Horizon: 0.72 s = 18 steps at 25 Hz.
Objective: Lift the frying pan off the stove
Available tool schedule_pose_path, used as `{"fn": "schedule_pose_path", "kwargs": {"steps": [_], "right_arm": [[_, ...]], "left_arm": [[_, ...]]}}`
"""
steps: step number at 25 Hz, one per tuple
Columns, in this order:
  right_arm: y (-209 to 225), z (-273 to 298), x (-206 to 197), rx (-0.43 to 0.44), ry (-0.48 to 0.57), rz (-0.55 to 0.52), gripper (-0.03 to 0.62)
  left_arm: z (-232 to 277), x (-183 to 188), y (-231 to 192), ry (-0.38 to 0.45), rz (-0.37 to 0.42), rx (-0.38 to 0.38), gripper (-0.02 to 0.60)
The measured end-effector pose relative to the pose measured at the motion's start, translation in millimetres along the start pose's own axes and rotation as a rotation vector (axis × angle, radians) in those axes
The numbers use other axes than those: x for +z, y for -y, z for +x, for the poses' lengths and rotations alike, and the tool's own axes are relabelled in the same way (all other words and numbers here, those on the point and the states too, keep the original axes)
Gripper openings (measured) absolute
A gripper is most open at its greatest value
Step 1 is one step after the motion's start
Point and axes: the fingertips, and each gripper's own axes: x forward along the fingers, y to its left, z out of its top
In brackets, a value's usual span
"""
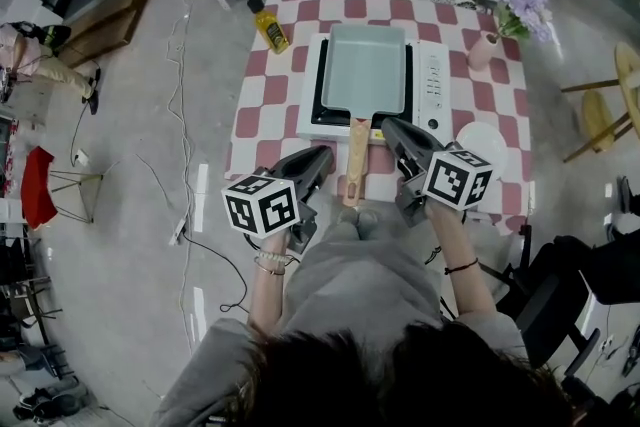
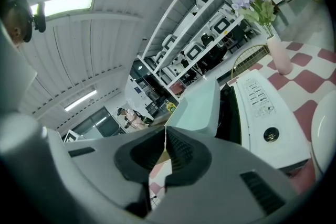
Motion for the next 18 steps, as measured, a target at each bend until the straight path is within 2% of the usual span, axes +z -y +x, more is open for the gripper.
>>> {"fn": "schedule_pose_path", "kwargs": {"steps": [3,6,9,13,18], "right_arm": [[2,4,0,0.006,-0.001,0.048,0.025],[4,7,-1,0.007,0.0,0.091,0.025],[4,11,-6,0.011,-0.011,0.128,0.029],[5,14,-11,0.021,-0.018,0.187,0.078],[4,18,-15,0.028,-0.03,0.233,0.121]], "left_arm": [[2,1,0,-0.018,-0.011,-0.028,0.029],[4,2,4,-0.028,-0.039,-0.092,0.034],[6,0,5,-0.038,-0.087,-0.135,0.092],[8,-2,5,-0.052,-0.132,-0.167,0.097],[10,-3,9,-0.074,-0.169,-0.215,0.133]]}}
